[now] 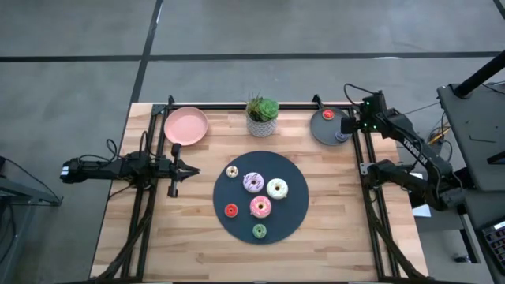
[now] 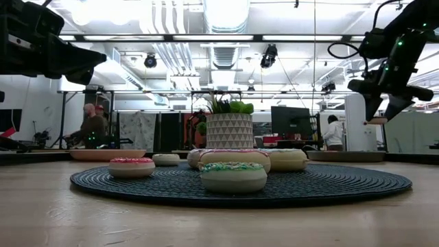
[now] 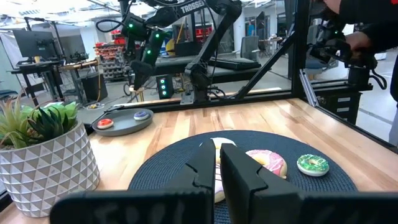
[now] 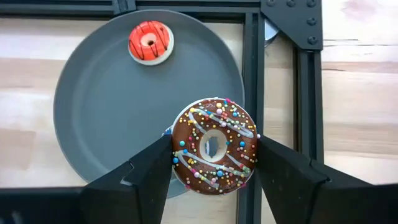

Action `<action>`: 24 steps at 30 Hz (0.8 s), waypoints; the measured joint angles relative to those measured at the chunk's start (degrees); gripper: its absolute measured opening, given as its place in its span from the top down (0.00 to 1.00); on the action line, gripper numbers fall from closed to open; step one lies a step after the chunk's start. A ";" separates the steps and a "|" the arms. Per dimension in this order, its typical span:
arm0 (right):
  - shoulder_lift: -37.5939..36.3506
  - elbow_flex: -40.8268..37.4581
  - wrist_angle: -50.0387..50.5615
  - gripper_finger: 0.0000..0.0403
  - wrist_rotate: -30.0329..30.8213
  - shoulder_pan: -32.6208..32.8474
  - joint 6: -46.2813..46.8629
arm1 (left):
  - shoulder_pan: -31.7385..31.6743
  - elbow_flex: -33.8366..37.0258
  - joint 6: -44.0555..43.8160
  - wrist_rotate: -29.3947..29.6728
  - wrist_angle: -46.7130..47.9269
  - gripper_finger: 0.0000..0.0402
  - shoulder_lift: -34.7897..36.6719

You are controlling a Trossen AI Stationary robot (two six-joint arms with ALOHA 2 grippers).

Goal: Pick & Place donuts
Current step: Put the small brown donut on the gray plate

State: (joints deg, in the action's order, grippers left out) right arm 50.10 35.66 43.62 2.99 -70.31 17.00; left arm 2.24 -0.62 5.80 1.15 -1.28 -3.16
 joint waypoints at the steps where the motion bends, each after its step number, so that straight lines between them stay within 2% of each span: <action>1: 0.07 0.00 0.12 0.48 -0.01 0.01 -0.01 | 0.00 0.00 0.00 0.00 0.00 1.00 0.00; 24: 6.01 -0.15 -0.16 0.48 0.02 0.01 -0.02 | 0.06 0.00 -0.01 0.00 0.00 1.00 0.00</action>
State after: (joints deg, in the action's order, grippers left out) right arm 56.11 35.51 43.46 3.01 -70.30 16.98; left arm 2.30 -0.62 5.79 1.15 -1.28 -3.16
